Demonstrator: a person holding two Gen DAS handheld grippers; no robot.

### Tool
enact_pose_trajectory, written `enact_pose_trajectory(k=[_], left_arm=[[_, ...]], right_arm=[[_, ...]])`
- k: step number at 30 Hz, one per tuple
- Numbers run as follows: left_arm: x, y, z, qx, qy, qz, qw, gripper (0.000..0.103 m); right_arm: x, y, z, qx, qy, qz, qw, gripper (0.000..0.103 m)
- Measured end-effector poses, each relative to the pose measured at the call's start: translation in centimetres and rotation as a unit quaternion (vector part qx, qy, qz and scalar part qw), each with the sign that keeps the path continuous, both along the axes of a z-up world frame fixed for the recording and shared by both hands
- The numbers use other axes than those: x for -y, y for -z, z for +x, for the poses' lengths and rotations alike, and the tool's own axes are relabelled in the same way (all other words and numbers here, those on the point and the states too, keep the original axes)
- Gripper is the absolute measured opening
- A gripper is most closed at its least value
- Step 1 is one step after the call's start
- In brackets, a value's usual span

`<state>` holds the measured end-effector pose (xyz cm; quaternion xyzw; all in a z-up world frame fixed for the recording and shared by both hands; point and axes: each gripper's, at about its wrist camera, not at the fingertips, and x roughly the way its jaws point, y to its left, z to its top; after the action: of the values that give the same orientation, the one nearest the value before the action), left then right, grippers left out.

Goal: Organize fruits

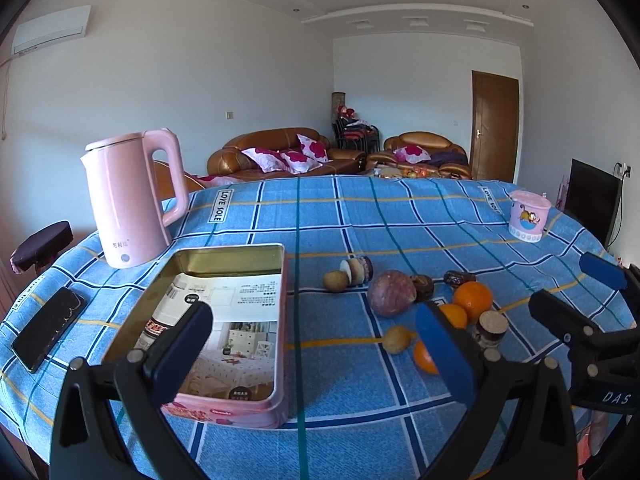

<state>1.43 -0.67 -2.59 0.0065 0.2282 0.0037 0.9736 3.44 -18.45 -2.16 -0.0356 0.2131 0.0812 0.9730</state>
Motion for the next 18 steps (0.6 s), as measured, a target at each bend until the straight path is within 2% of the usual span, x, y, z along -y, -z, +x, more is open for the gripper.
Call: enact_pose_trajectory(k=[12, 18], left_arm=[[0.3, 1.4, 1.0, -0.019, 0.0, -0.002, 0.9998, 0.103], [1.3, 3.0, 2.0, -0.039, 0.017, -0.001, 0.9991, 0.103]], right_arm=[[0.5, 1.7, 0.7, -0.012, 0.002, -0.008, 1.0, 0.102], [1.0, 3.4, 1.6, -0.031, 0.004, -0.009, 0.999, 0.102]])
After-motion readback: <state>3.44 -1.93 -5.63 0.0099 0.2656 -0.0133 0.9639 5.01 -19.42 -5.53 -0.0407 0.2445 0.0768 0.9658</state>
